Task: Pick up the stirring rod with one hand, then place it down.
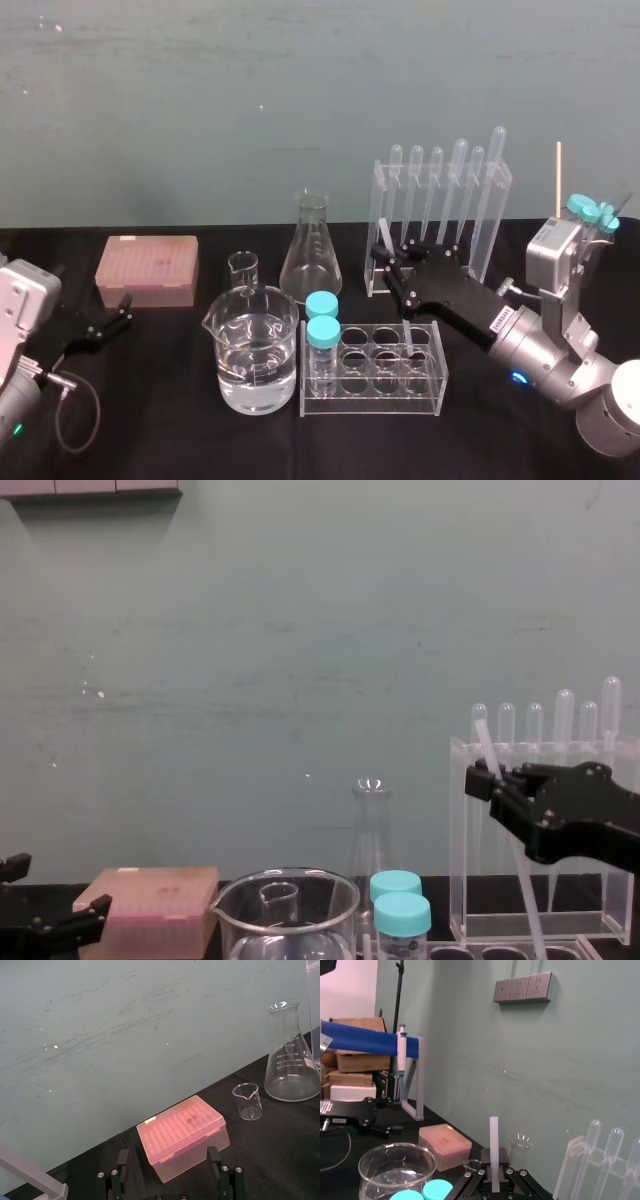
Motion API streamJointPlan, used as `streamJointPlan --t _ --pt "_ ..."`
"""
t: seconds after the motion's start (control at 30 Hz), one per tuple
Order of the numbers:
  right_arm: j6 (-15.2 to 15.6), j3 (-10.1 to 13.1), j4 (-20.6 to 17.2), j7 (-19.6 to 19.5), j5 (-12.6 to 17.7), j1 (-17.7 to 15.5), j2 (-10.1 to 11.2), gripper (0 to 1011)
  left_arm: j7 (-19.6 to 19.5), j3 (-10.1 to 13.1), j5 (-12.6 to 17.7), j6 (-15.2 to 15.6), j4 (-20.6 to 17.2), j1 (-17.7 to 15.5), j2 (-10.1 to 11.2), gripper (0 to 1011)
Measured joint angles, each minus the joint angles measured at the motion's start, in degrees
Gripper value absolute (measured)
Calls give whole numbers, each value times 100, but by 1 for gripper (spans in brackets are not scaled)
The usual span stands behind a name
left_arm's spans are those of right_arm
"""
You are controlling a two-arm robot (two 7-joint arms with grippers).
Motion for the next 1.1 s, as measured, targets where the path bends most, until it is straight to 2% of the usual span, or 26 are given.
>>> streamJointPlan --t 0.37,1.1 --pt "74 -87 217 38 -59 80 1 71 0 0 0 0 0 0 0 1000" --pt "116 -90 233 -21 -103 88 4 72 0 0 0 0 0 0 0 1000"
